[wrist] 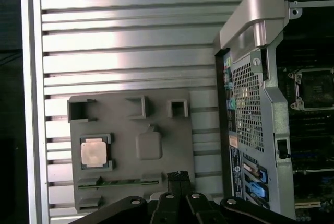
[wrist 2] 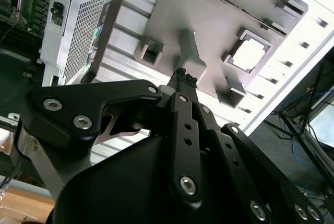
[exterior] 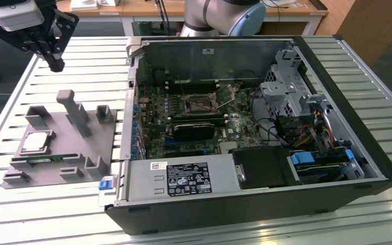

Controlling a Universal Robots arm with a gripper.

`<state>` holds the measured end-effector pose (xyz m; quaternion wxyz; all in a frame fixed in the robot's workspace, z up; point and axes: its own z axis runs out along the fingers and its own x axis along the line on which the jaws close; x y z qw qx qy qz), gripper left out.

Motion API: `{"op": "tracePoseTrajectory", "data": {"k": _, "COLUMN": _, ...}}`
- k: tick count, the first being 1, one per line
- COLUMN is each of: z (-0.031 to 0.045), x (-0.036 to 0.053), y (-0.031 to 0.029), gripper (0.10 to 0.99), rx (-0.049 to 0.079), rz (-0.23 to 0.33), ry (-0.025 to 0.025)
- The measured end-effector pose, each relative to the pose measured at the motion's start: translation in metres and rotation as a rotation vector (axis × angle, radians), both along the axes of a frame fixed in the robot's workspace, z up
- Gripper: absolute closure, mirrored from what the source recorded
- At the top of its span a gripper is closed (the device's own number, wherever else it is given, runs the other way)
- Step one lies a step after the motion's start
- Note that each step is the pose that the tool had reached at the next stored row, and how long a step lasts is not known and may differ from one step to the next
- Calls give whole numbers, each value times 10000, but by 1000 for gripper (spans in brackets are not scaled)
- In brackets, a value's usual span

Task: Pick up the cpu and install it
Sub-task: 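Reach for the cpu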

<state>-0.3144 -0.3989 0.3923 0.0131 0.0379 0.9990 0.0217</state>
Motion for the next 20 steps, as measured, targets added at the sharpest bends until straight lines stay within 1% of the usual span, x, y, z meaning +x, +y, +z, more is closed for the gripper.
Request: {"op": "tracePoseTrajectory", "data": {"k": 20, "z": -1, "x": -129, "y": 0, "gripper": 980, "rx": 1, "rz": 0, "ry": 0}}
